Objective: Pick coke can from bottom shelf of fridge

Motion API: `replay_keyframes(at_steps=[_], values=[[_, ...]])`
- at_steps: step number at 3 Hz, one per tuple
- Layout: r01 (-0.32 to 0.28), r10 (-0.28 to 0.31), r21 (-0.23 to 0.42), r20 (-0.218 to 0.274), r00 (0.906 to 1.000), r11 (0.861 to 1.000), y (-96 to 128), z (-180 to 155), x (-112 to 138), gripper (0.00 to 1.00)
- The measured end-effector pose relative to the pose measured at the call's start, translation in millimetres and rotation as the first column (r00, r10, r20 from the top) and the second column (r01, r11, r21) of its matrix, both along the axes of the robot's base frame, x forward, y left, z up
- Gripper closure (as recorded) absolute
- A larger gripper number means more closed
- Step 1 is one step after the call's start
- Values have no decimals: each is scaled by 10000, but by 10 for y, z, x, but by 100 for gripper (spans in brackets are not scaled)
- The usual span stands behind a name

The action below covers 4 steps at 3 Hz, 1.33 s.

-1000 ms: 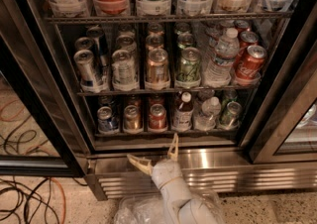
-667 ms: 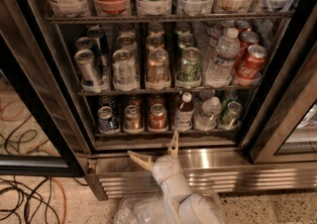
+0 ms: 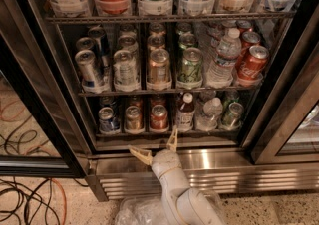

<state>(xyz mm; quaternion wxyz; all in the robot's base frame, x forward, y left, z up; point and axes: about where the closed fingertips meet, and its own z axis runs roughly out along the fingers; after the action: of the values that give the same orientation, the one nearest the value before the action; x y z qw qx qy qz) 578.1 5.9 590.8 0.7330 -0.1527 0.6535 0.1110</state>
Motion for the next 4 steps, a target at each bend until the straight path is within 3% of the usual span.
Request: replay_keyframes(at_steps=[1, 2, 4], values=[[0, 0, 0, 0, 10000, 10000, 0, 0, 0, 5], [0, 0, 0, 0, 10000, 10000, 0, 0, 0, 24], [164, -164, -30, 50, 9999, 9999, -3, 2, 59, 26]])
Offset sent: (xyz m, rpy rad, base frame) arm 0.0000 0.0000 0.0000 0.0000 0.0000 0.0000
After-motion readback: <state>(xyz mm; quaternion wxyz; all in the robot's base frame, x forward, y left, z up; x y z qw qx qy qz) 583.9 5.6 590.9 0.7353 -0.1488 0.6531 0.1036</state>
